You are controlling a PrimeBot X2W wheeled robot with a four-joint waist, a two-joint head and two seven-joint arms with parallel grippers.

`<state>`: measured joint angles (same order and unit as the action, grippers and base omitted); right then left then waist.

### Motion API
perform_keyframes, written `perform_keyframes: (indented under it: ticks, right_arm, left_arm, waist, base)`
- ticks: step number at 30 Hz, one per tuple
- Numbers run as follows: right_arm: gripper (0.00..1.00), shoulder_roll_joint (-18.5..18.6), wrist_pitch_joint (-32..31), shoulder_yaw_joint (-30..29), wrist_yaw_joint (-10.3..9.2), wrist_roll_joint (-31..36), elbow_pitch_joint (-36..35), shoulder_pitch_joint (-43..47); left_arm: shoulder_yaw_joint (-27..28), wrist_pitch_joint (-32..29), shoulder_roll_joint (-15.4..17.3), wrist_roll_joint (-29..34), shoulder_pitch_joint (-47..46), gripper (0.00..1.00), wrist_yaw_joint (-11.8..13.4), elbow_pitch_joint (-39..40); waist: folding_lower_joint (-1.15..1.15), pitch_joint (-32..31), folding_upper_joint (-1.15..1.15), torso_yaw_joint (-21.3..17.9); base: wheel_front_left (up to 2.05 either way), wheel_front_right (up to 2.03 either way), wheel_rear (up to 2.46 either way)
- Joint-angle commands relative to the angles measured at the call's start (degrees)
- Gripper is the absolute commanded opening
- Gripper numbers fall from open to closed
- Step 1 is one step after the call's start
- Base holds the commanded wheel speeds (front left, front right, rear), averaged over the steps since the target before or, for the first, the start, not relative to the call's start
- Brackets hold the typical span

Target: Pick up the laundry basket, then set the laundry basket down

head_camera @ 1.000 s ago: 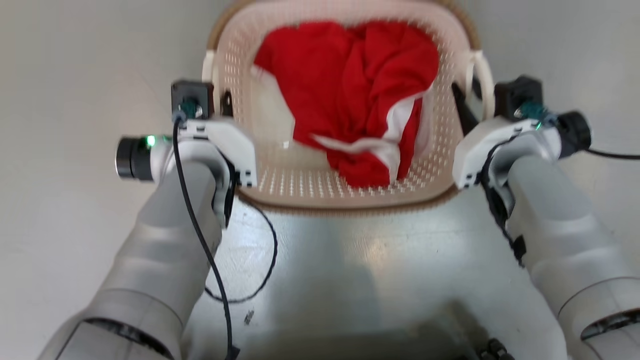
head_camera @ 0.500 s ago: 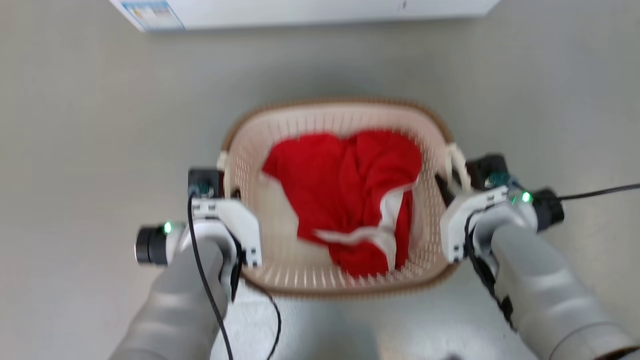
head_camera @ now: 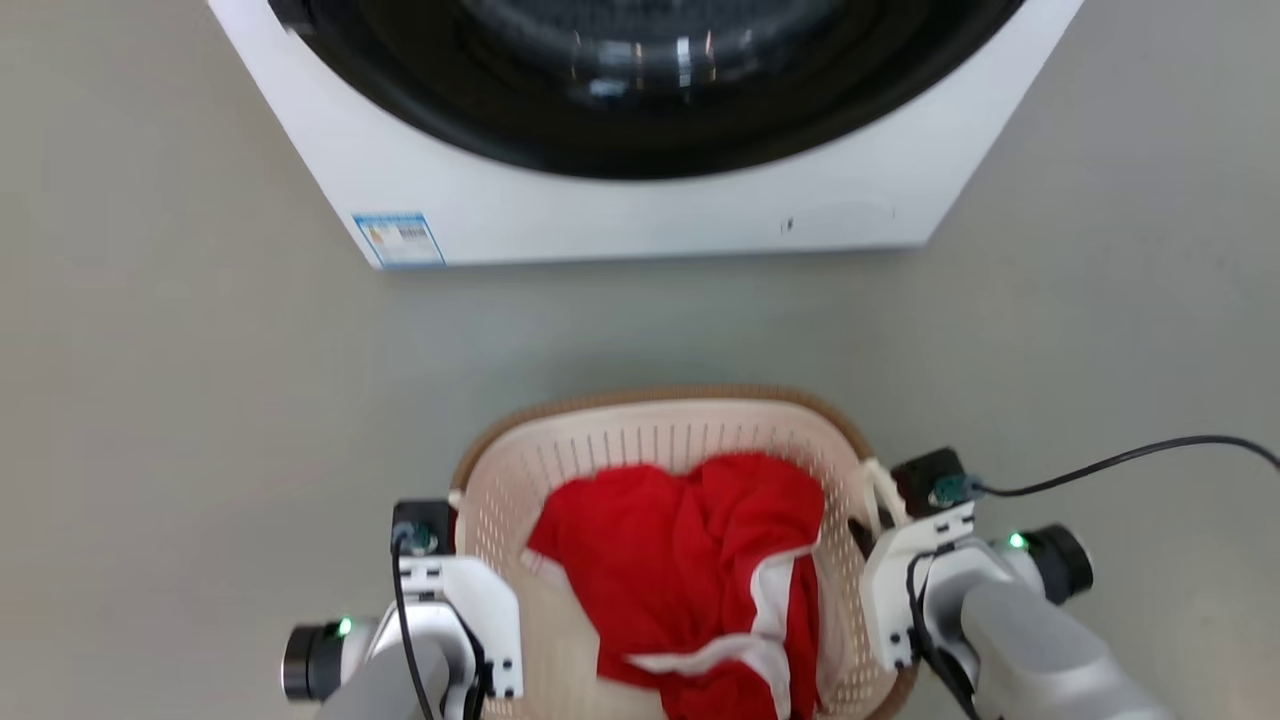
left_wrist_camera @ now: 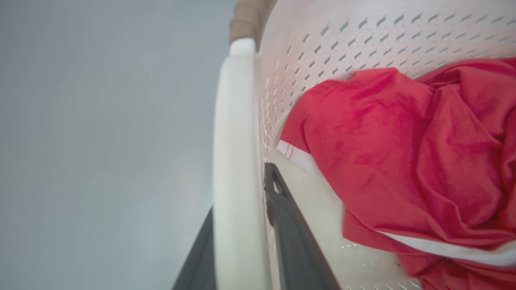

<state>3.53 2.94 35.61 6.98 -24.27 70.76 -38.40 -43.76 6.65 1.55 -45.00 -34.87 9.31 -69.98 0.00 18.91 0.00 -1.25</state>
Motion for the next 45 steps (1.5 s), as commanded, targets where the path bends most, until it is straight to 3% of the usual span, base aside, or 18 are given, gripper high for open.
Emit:
perform_keyframes:
  ticks: [1,17,45]
  right_arm:
    - [0.0,-0.6,-0.1,2.0,0.51,-0.4,-1.6,1.3]
    - [0.0,-0.7,-4.8,12.8,0.51,-9.4,-4.1,6.9]
    - [0.0,-0.7,-6.3,20.6,0.51,-17.5,-3.7,8.2]
  left_arm:
    - [0.2,0.0,1.3,0.0,0.7,0.0,0.3,0.4]
    - [-3.9,-1.3,1.3,-4.9,7.7,0.0,0.1,-1.5]
    - [-6.3,-1.2,1.3,-7.2,10.1,0.0,-1.2,-3.5]
  waist:
    - [0.0,-3.3,0.0,0.5]
    - [0.0,-13.9,0.0,-0.7]
    - [0.0,-18.9,0.0,-3.4]
  base:
    - [0.0,0.0,0.0]
    - [0.0,0.0,0.0]
    - [0.0,0.0,0.0]
